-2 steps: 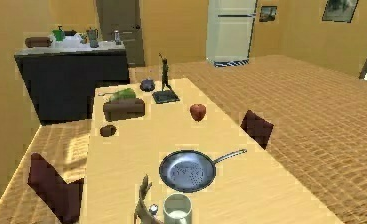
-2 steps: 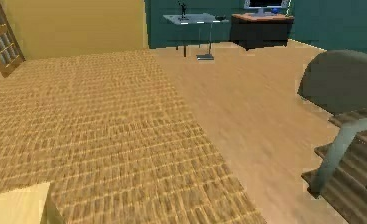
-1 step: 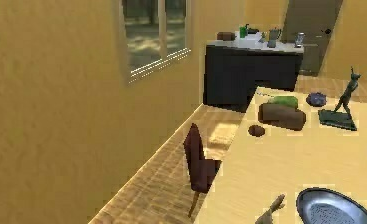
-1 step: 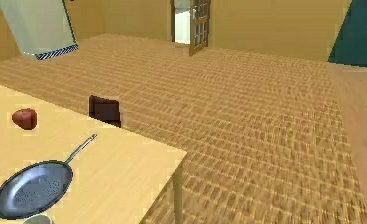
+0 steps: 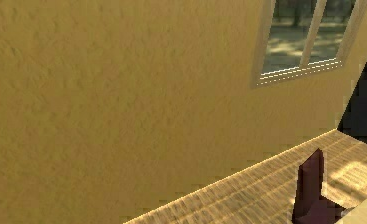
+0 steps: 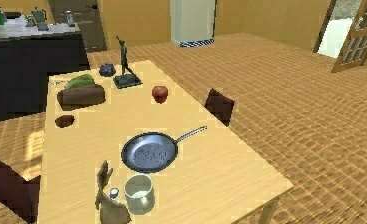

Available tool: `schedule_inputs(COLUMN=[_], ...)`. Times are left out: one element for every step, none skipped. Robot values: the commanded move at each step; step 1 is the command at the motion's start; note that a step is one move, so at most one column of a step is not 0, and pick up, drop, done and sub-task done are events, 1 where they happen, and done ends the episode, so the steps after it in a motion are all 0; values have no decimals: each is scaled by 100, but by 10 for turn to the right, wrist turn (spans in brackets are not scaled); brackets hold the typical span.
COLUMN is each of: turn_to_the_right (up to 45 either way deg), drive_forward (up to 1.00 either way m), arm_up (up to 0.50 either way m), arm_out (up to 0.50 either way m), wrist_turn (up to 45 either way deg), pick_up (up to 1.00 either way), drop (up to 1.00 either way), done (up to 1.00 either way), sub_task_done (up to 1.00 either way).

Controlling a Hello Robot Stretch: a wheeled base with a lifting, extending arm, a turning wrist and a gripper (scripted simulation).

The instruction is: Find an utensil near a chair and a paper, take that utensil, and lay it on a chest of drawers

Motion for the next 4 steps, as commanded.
schedule_inputs(turn_to_the_right=[0, 0, 0, 0], drive_forward=[0, 0, 0, 0], arm_up=[50, 36, 0, 0], arm_out=[0, 0, 30, 0], wrist_turn=[0, 0, 0, 450], pick_up=[0, 0, 0, 0], drop=[0, 0, 0, 0], done=[0, 0, 0, 0], sub_task_done=[0, 0, 0, 0])
